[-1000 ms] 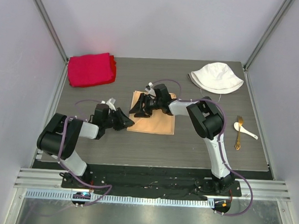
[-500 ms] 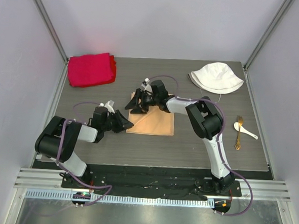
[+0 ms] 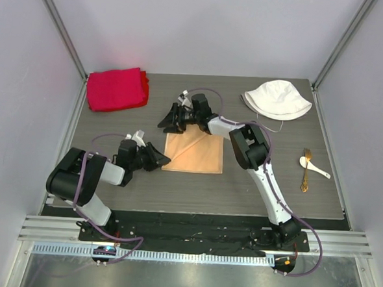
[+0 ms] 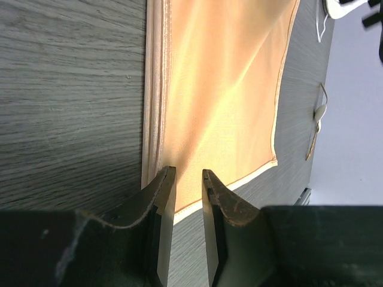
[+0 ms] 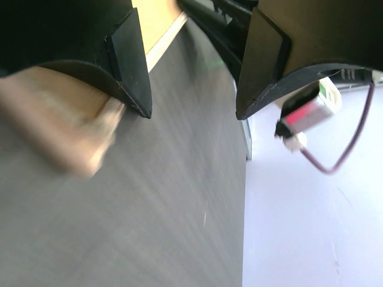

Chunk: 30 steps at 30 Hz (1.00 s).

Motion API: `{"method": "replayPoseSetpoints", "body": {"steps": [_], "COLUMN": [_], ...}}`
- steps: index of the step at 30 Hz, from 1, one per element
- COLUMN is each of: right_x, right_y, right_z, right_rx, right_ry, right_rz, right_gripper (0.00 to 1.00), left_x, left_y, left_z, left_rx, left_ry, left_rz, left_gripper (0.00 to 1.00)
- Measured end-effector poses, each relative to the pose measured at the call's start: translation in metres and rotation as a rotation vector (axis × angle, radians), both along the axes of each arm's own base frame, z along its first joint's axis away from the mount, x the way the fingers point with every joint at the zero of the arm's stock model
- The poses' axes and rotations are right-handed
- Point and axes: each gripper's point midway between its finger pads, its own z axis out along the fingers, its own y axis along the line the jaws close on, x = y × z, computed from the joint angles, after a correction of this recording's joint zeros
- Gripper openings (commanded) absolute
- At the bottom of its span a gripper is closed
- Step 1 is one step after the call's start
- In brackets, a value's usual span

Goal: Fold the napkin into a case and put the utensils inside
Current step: Smooth out the upper triangle-folded napkin at the center of the board.

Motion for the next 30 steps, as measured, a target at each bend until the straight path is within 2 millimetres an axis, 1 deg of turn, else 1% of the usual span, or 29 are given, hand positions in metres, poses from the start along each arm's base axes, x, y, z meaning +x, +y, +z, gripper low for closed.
{"method": "replayPoseSetpoints", "body": {"steps": [1, 4, 5, 9, 11, 13, 14, 16, 17, 20, 22, 23, 25, 27, 29, 30], "right_x": [0.014, 0.045, 0.052, 0.066, 0.066, 0.057, 0.051, 0.037, 0.03, 0.012, 0.0, -0.007, -0.021, -0.04, -0.058, -0.063], "right_y": [-0.003, -0.017, -0.022, -0.048, -0.06, -0.07, -0.075, -0.083, -0.087, -0.093, -0.094, -0.092, -0.086, -0.074, -0.062, -0.058], "right_z": [0.001, 0.004, 0.004, 0.007, 0.012, 0.02, 0.025, 0.043, 0.057, 0.086, 0.096, 0.098, 0.09, 0.074, 0.058, 0.053], "right_rx": [0.006, 0.013, 0.008, -0.043, -0.081, -0.119, -0.138, -0.158, -0.161, -0.137, -0.113, -0.093, -0.078, -0.077, -0.079, -0.078], "right_ry": [-0.01, -0.027, -0.029, -0.023, -0.025, -0.021, -0.018, -0.034, -0.051, -0.103, -0.111, -0.117, -0.099, -0.056, -0.015, -0.001], "right_rz": [-0.01, -0.049, -0.062, -0.101, -0.127, -0.143, -0.149, -0.154, -0.155, -0.162, -0.165, -0.169, -0.161, -0.142, -0.119, -0.111], "right_gripper": [0.64, 0.65, 0.66, 0.7, 0.76, 0.8, 0.8, 0.82, 0.82, 0.82, 0.81, 0.81, 0.78, 0.76, 0.73, 0.68], "left_x": [0.0, 0.0, 0.0, -0.002, -0.005, -0.008, -0.009, -0.01, -0.009, -0.001, 0.005, 0.006, 0.005, 0.003, -0.005, -0.008], "left_y": [0.0, 0.0, 0.0, 0.001, 0.002, 0.004, 0.005, 0.006, 0.006, 0.005, 0.004, 0.003, 0.003, 0.003, 0.004, 0.004], "left_z": [0.0, 0.0, 0.0, 0.001, 0.004, 0.006, 0.008, 0.014, 0.019, 0.035, 0.041, 0.04, 0.032, 0.019, 0.005, 0.002], "left_rx": [0.0, -0.001, -0.001, 0.006, 0.011, 0.019, 0.025, 0.033, 0.038, 0.044, 0.043, 0.043, 0.044, 0.049, 0.055, 0.049], "left_ry": [-0.003, -0.008, -0.008, -0.003, 0.007, 0.021, 0.03, 0.035, 0.039, 0.009, -0.007, -0.007, 0.013, 0.049, 0.084, 0.093], "left_rz": [0.002, 0.003, 0.002, 0.0, -0.001, 0.002, 0.005, 0.007, 0.008, 0.005, 0.005, 0.002, -0.001, -0.001, -0.001, -0.001], "left_gripper": [0.29, 0.29, 0.29, 0.33, 0.37, 0.41, 0.42, 0.43, 0.43, 0.38, 0.34, 0.33, 0.32, 0.31, 0.31, 0.31]}}
